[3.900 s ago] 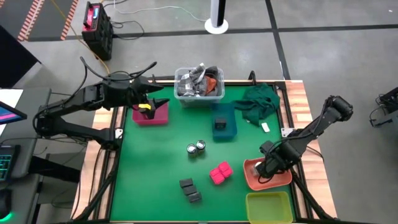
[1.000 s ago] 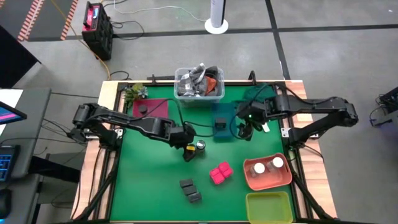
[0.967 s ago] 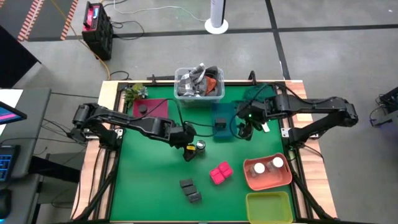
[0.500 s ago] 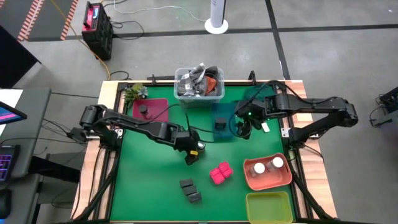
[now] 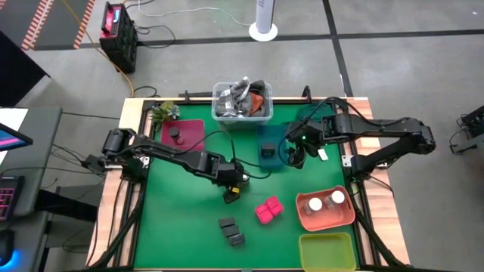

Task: Sort spices by type
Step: Put the black seasoning bottle into the pink bin

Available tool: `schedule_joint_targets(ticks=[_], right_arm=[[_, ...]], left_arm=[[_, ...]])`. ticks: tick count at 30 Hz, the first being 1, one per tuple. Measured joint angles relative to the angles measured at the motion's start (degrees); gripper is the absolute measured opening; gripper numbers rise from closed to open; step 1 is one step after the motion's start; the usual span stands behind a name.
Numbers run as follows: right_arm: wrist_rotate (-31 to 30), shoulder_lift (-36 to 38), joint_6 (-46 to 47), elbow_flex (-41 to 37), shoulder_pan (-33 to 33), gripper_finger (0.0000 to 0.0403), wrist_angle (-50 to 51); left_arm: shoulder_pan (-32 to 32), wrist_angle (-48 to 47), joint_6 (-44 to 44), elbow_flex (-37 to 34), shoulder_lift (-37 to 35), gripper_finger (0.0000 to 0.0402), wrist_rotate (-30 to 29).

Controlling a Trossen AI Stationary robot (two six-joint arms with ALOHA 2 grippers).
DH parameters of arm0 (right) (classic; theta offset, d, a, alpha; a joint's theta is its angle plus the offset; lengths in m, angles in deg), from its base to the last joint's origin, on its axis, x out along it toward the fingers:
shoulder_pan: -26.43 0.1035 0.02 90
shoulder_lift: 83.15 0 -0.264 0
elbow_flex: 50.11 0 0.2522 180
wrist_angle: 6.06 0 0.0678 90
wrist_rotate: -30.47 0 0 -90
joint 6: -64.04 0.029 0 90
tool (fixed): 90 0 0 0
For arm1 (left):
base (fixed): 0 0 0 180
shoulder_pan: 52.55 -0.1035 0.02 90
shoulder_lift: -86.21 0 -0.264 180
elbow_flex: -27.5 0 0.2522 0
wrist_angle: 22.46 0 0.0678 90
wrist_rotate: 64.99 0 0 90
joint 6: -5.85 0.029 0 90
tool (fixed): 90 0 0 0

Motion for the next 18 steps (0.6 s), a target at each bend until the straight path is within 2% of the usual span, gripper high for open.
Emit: schedule_joint_targets(ticks=[10,18], right_arm=[[0.0,0.0,1.5,0.0,0.1,0.0260,-1.2],[0.0,0.0,6.4,0.0,0.4,0.0260,-1.2]], left_arm=[[-1.4,0.5,2.9,-0.1,0.0,0.0198,2.8],[-3.7,-4.3,4.3,0.0,-1.1,0.0197,7.0]])
